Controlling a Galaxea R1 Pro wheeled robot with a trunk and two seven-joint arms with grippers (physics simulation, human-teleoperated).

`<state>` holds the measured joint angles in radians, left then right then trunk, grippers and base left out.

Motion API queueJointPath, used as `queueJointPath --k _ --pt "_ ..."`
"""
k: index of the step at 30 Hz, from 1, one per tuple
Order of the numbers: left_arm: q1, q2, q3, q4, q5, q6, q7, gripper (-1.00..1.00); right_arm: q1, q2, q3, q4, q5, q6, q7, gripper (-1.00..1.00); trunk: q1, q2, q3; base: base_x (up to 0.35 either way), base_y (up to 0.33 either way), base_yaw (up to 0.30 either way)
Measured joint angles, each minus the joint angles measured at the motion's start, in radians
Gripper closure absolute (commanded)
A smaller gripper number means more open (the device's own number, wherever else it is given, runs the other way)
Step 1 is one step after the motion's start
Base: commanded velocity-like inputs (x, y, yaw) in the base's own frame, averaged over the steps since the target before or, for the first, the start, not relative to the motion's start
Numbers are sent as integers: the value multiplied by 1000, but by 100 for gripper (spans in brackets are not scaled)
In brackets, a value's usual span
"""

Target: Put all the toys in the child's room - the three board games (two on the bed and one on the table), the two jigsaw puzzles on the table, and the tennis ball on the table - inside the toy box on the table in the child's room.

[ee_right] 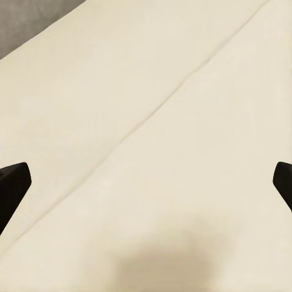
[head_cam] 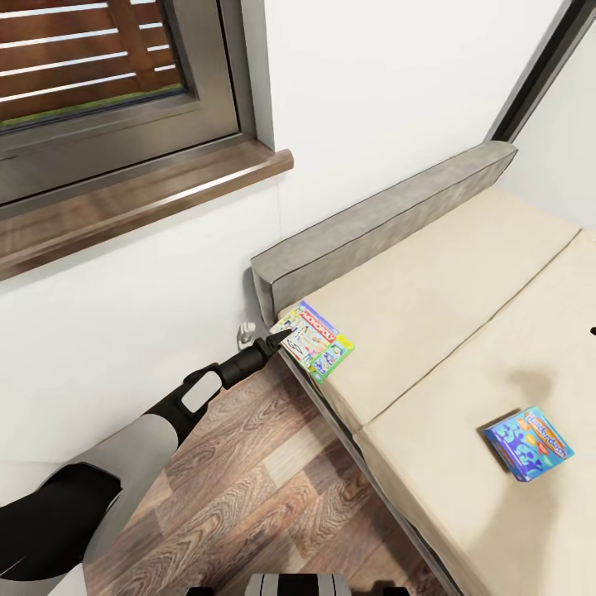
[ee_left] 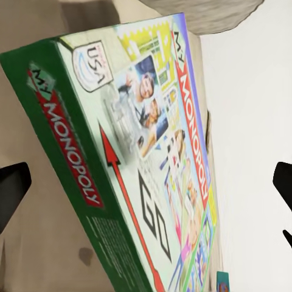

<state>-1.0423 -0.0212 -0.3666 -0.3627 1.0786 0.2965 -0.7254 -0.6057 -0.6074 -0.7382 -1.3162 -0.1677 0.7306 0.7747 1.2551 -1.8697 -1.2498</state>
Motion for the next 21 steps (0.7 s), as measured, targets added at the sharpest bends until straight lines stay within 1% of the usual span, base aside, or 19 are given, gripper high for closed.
queueJointPath --k 17,21 --pt "0 0 -1 0 0 0 -1 -100 0 0 0 0 0 0 0 -100 0 0 0 0 0 -4" --pt "0 0 -1 0 0 0 -1 -100 1 0 0 0 0 0 0 -100 0 0 0 0 0 -66"
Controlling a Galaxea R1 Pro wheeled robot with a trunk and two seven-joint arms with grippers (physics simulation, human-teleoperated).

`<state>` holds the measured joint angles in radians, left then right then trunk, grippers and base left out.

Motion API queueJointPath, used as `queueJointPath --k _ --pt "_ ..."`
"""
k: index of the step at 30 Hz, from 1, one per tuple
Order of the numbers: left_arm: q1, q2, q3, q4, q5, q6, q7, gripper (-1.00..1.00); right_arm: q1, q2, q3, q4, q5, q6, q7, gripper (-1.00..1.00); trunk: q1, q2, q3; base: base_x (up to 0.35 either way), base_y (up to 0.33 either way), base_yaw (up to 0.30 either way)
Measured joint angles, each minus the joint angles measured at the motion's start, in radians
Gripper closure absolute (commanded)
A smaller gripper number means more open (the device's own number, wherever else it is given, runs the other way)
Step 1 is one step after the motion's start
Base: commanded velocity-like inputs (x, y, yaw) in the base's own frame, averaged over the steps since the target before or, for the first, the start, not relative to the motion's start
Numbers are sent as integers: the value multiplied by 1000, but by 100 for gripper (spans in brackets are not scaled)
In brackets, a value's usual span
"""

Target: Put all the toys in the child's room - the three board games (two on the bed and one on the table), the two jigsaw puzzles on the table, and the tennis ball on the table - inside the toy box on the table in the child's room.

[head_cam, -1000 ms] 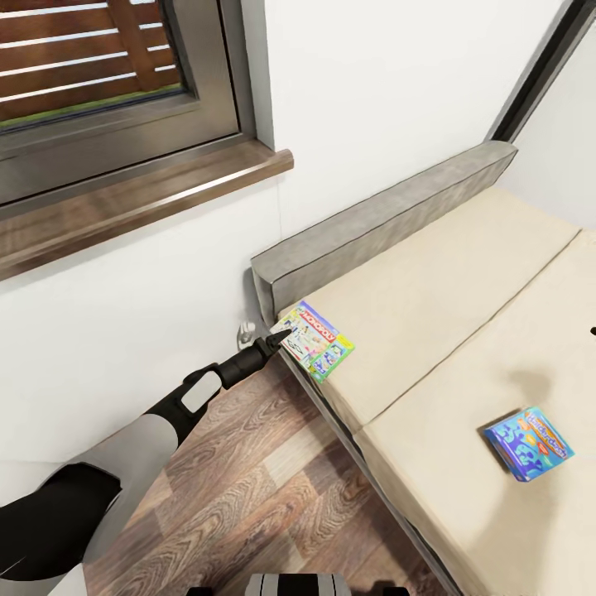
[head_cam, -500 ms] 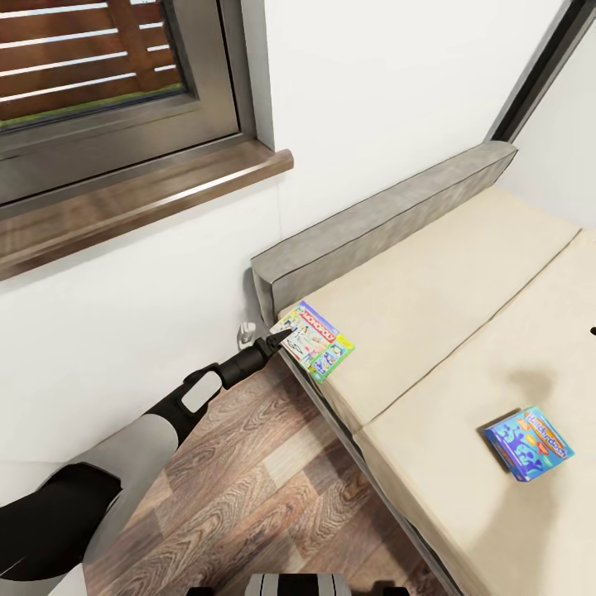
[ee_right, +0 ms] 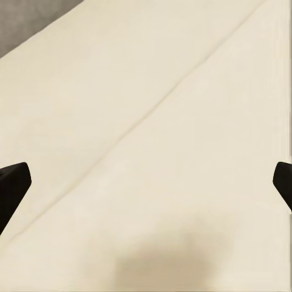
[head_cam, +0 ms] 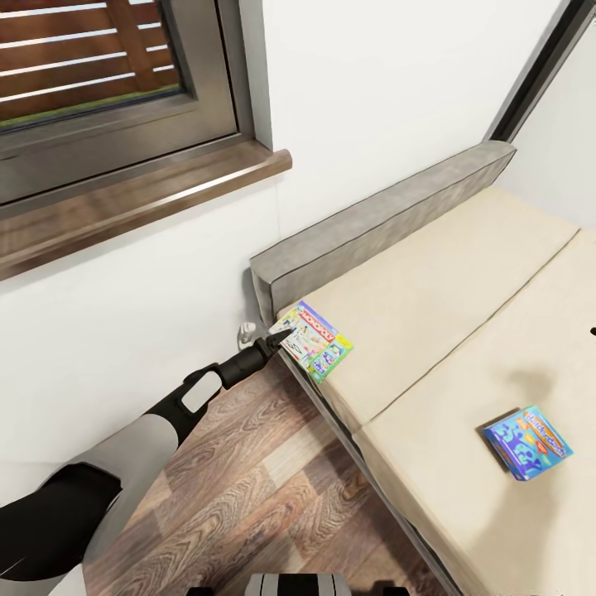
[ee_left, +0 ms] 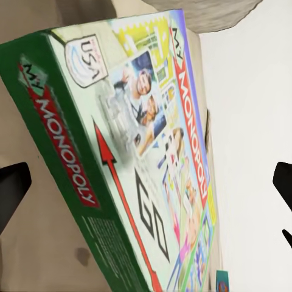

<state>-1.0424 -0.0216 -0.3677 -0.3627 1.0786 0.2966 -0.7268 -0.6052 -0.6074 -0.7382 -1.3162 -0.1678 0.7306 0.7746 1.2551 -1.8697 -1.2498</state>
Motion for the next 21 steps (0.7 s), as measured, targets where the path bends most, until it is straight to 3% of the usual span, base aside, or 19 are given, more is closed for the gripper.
queueJointPath --k 10,21 --pt "0 0 0 0 0 0 0 -100 0 0 0 0 0 0 0 -100 0 0 0 0 0 -110" --pt "0 0 1 0 0 0 0 -100 0 0 0 0 0 0 0 -100 0 0 0 0 0 -30"
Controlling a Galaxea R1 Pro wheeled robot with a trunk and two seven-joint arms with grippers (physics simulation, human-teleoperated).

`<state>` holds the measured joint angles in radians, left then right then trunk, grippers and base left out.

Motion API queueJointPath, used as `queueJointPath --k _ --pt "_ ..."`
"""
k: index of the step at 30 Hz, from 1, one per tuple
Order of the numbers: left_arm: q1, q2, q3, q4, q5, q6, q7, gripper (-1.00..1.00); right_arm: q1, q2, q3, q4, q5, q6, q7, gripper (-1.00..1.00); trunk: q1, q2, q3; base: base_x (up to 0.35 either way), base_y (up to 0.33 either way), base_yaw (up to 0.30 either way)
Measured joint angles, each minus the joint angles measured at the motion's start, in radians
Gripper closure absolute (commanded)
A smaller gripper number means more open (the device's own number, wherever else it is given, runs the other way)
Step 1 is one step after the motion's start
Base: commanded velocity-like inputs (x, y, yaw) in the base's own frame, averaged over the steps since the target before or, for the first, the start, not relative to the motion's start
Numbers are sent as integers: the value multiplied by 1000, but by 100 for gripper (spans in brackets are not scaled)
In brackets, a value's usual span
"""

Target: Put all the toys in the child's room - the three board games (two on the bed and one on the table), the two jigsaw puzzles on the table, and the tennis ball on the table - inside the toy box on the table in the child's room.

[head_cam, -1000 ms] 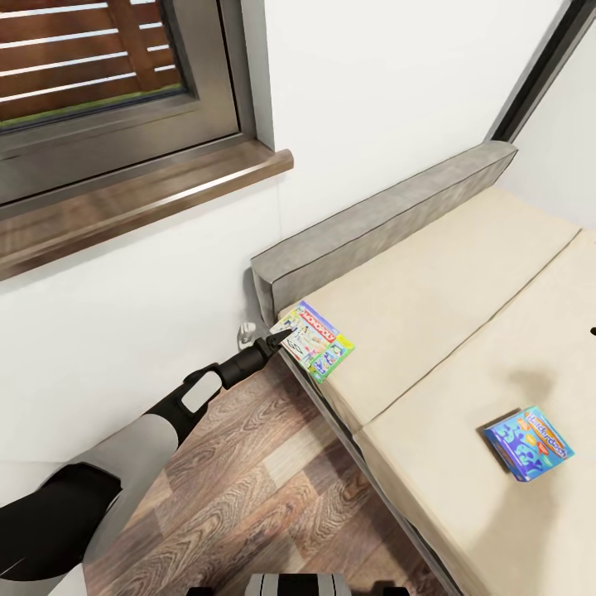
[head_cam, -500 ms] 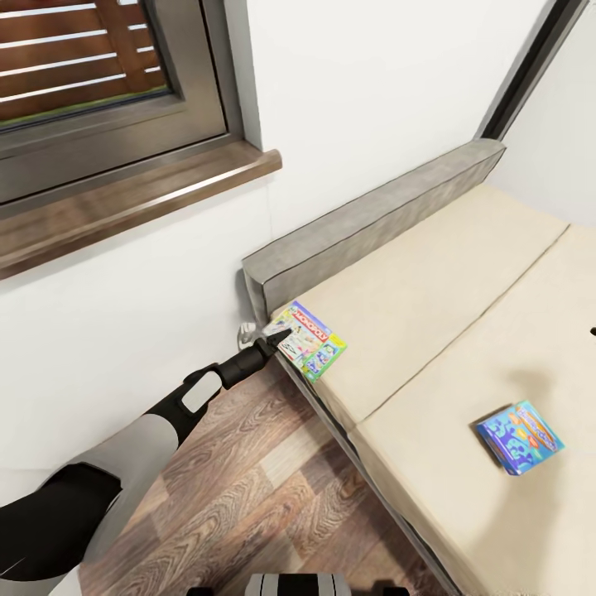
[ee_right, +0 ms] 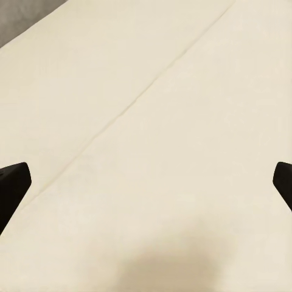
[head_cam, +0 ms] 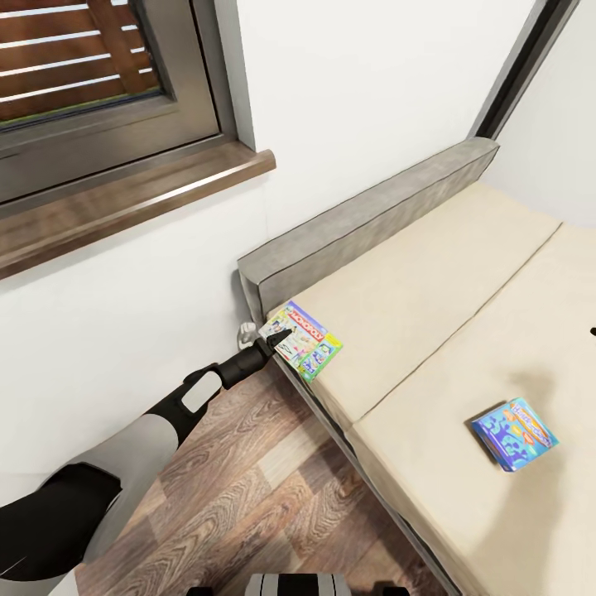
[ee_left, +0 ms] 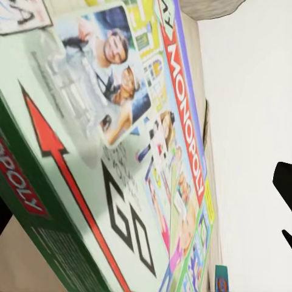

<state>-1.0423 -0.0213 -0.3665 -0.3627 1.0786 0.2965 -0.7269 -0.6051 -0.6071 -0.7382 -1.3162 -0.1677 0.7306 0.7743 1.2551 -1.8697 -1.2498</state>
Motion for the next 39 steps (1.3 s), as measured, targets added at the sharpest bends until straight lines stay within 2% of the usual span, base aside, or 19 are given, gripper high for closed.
queueJointPath --k 36,37,39 --pt "0 -4 0 0 0 -1 -5 -100 0 1 0 0 0 0 1 -100 0 0 0 0 0 -2" --pt "0 -4 0 0 0 -1 -5 100 0 1 0 0 0 0 0 -100 0 0 0 0 0 0" --pt "0 -4 0 0 0 -2 -5 100 0 1 0 0 0 0 1 -100 0 0 0 0 0 0"
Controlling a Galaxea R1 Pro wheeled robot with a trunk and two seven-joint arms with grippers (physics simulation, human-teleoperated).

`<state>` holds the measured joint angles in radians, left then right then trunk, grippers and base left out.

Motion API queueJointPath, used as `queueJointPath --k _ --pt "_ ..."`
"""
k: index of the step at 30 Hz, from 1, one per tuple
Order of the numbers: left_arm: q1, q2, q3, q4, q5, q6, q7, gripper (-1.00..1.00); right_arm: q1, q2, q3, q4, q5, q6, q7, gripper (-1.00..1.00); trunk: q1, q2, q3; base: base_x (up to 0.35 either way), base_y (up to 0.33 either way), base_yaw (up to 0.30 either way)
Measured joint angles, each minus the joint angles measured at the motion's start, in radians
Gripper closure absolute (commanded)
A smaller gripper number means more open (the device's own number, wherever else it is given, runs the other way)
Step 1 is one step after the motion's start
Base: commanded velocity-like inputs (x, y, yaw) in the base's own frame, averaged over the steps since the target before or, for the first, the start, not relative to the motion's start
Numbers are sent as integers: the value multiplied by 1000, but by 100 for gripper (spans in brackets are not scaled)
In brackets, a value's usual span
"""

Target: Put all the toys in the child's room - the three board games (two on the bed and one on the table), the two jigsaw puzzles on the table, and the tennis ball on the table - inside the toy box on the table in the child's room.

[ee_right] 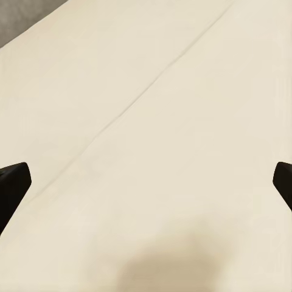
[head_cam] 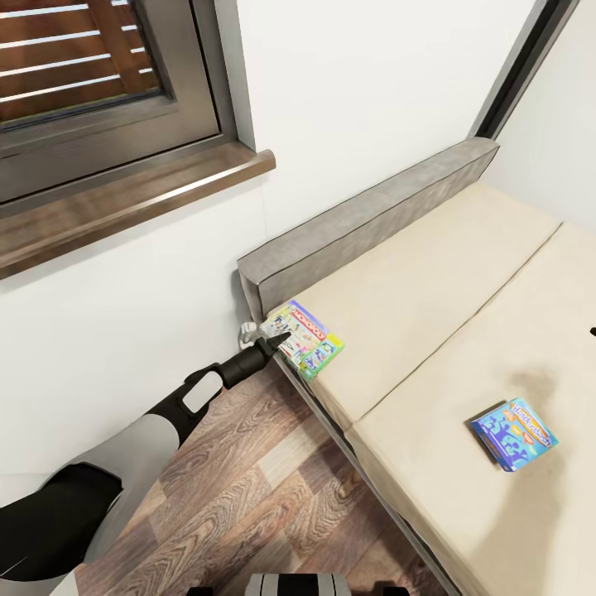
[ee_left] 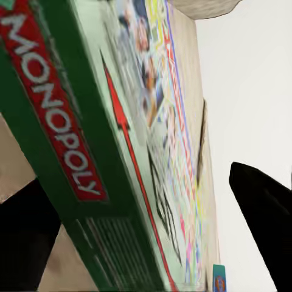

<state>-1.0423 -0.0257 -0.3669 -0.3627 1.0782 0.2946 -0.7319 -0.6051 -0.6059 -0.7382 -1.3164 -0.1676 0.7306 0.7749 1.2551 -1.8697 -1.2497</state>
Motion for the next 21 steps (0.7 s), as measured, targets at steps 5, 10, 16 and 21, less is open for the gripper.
queueJointPath --k 5,10,16,21 --pt "0 -1 0 -1 6 5 -1 100 0 0 0 0 0 0 0 -100 0 0 0 0 0 0" --pt "0 -2 -2 -1 4 4 -1 100 0 0 0 -2 0 0 0 -100 0 0 0 0 0 0" --pt "0 -2 -1 -1 3 2 0 100 0 3 0 -7 0 0 0 -100 0 0 0 0 0 0" --pt "0 -2 -1 0 3 2 0 100 0 5 0 -10 0 0 0 -100 0 0 0 0 0 0"
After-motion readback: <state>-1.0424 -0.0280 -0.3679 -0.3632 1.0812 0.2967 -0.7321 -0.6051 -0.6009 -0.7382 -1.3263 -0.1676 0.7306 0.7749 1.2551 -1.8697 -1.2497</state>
